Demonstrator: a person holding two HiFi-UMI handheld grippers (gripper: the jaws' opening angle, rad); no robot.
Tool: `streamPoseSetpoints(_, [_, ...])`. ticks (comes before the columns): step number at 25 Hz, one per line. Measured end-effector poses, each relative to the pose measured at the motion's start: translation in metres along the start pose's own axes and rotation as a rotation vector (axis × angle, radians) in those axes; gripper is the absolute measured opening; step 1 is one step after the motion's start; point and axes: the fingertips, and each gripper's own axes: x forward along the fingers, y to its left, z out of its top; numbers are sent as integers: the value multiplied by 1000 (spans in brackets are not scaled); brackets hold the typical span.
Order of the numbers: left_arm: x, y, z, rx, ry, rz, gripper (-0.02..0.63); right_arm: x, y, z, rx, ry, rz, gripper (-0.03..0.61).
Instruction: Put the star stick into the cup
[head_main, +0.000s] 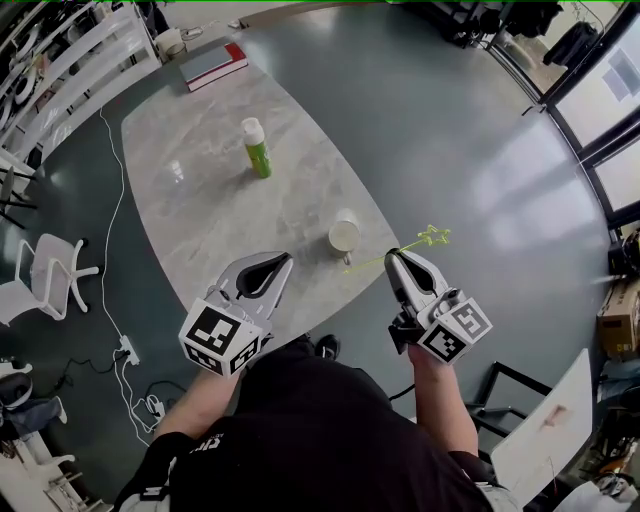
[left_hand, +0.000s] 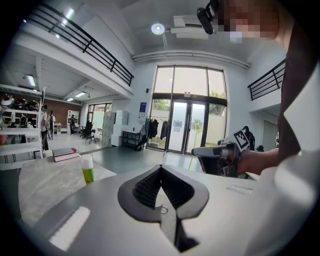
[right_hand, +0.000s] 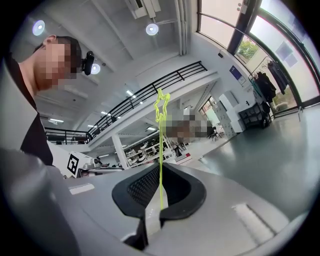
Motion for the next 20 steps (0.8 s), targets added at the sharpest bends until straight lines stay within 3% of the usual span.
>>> streamPoseSetpoints(11, [52,16,-28,-9,48,-83,3,47,-31,-18,-5,65,-10,29])
streamPoseSetpoints(20, [81,37,-53,-29,65,-85,3,79,-68,-46,-2,106,-35,28])
